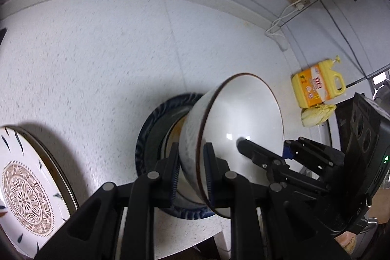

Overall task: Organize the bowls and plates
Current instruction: 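Carry the white bowl with both grippers over the blue-and-white bowl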

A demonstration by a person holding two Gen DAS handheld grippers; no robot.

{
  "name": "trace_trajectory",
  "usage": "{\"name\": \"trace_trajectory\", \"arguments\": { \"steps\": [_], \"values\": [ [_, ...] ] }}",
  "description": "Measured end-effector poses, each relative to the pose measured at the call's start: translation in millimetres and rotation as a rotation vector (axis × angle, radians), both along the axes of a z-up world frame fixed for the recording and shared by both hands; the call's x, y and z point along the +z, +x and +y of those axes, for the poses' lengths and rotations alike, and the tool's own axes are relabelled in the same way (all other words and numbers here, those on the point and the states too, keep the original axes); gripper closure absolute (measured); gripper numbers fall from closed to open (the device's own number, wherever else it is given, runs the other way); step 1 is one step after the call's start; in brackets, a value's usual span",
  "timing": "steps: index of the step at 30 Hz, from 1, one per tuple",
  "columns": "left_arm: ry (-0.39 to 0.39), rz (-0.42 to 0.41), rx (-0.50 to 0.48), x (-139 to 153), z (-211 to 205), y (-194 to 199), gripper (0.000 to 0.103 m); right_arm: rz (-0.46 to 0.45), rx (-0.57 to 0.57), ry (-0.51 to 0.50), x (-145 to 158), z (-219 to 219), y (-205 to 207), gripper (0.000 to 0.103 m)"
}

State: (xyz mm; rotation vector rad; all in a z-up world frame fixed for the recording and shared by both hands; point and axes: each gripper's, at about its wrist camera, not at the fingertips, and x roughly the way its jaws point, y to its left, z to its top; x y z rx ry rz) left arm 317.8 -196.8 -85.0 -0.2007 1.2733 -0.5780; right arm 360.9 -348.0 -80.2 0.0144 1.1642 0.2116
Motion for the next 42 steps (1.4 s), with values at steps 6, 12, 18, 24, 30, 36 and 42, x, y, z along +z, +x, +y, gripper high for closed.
{"name": "trace_trajectory", "arguments": {
  "steps": [6,12,18,24,30,36,42],
  "values": [
    [0.037,0.013,0.014,-18,0,-5,0.087,0.058,0.022,0.015,-7,8,-17,0.086],
    [0.111,-0.067,-0.015,-11,-11,-11,0.088,0.068,0.022,0.060,-13,2,-25,0.086],
    [0.163,-0.144,-0.012,-2,-14,-11,0.088,0.062,0.015,0.068,-9,4,-32,0.086],
    [0.146,-0.153,-0.009,4,-11,-7,0.088,0.053,-0.003,0.079,-6,-2,-29,0.085],
    [0.133,-0.174,0.016,10,1,-11,0.087,-0.005,-0.014,0.001,3,-4,-39,0.082],
    [0.137,-0.225,0.039,17,17,-14,0.085,-0.092,-0.040,-0.067,23,-7,-54,0.069],
    [0.127,-0.245,0.053,21,27,-20,0.083,-0.154,-0.043,-0.152,34,-6,-69,0.054]
  ]
}}
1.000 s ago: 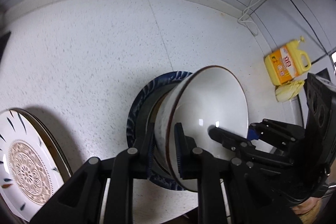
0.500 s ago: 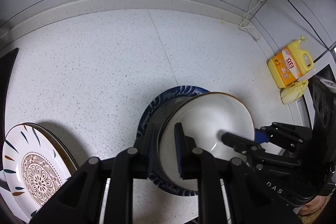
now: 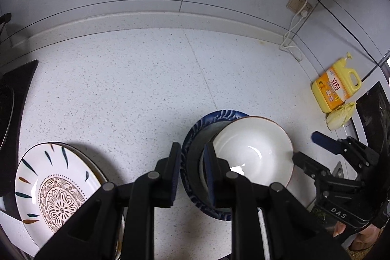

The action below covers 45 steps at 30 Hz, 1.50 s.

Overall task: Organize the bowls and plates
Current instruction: 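Carry the white bowl with both grippers over the blue-and-white bowl, then lower the white bowl into the blue-and-white bowl and open the right gripper, then grasp the nested bowls with both grippers and carry them onto the plate stack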

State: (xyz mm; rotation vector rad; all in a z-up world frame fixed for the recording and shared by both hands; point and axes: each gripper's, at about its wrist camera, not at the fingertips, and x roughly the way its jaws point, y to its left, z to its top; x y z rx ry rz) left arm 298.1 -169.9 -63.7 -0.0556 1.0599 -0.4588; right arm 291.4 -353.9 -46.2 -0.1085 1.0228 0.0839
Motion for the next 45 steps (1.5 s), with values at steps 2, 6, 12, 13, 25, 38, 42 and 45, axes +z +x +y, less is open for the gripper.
{"name": "trace_trajectory", "arguments": {
  "steps": [2,6,12,13,25,38,42,45],
  "values": [
    [0.002,0.004,0.004,0,2,-1,0.065,-0.012,-0.006,-0.015,2,0,-4,0.049],
    [0.017,0.011,0.004,-6,3,-5,0.059,-0.012,-0.021,-0.009,0,-8,-10,0.042],
    [0.035,0.063,0.014,-26,7,-5,0.059,0.051,-0.072,0.042,-18,-32,-10,0.042],
    [0.034,0.072,0.018,-29,8,-6,0.059,0.062,-0.079,0.056,-22,-36,-9,0.042],
    [0.018,0.166,0.034,-62,14,1,0.059,0.118,-0.083,0.126,-45,-44,-7,0.045],
    [0.017,0.210,-0.014,-83,-2,5,0.065,0.196,-0.040,0.218,-72,-42,12,0.074],
    [-0.013,0.225,-0.034,-86,-11,5,0.076,0.206,-0.014,0.216,-75,-37,17,0.079],
    [-0.044,0.237,-0.044,-88,-15,7,0.082,0.214,0.007,0.221,-77,-34,21,0.085]
  ]
}}
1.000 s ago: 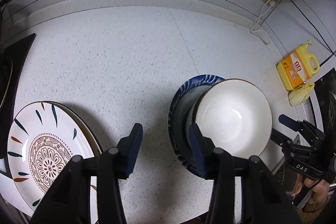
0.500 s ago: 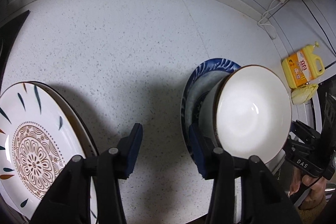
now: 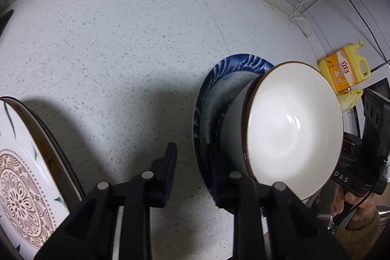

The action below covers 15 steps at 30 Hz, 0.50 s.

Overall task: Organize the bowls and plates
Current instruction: 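Grasp the nested bowls with both grippers and carry them onto the plate stack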

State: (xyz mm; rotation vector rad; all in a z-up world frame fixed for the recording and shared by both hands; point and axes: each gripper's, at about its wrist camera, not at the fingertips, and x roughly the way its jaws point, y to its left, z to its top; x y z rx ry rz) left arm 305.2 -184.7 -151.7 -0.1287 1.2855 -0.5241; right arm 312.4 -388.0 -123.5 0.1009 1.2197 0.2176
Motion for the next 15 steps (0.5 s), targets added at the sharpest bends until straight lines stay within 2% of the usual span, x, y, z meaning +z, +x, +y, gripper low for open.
{"name": "trace_trajectory", "arguments": {
  "steps": [2,9,12,15],
  "values": [
    [-0.022,0.020,0.003,-3,-2,2,0.084,0.002,0.019,-0.005,-2,3,3,0.089],
    [-0.097,0.103,0.005,-16,0,10,0.086,0.009,0.044,-0.005,-8,8,9,0.089],
    [-0.105,0.095,-0.019,-19,-6,8,0.090,0.015,0.055,0.000,-11,10,12,0.089],
    [-0.088,0.070,-0.029,-20,-10,7,0.090,0.014,0.062,-0.002,-13,12,16,0.089]
  ]
}}
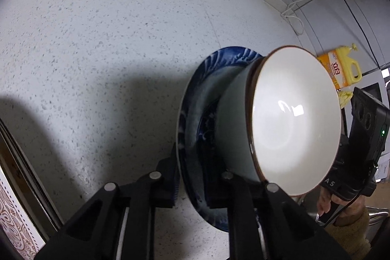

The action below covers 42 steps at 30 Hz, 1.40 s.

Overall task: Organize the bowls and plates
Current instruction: 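Grasp the nested bowls with both grippers and carry them onto the plate stack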

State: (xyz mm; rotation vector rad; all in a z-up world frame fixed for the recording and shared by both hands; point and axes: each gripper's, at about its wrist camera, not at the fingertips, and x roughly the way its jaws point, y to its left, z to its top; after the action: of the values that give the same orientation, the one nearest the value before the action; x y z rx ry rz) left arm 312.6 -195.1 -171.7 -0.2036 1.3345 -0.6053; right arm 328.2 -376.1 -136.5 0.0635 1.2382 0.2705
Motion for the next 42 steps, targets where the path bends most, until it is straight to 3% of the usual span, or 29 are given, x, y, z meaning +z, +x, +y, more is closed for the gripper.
{"name": "trace_trajectory", "arguments": {
  "steps": [26,35,42],
  "values": [
    [0.047,-0.059,-0.015,10,-6,4,0.090,-0.027,-0.016,-0.008,4,-2,-9,0.089],
    [0.019,-0.117,0.018,40,24,6,0.090,-0.074,-0.007,-0.021,31,10,-4,0.089],
    [0.029,-0.157,0.089,72,82,-1,0.090,-0.114,0.053,-0.014,58,47,1,0.089]
  ]
}}
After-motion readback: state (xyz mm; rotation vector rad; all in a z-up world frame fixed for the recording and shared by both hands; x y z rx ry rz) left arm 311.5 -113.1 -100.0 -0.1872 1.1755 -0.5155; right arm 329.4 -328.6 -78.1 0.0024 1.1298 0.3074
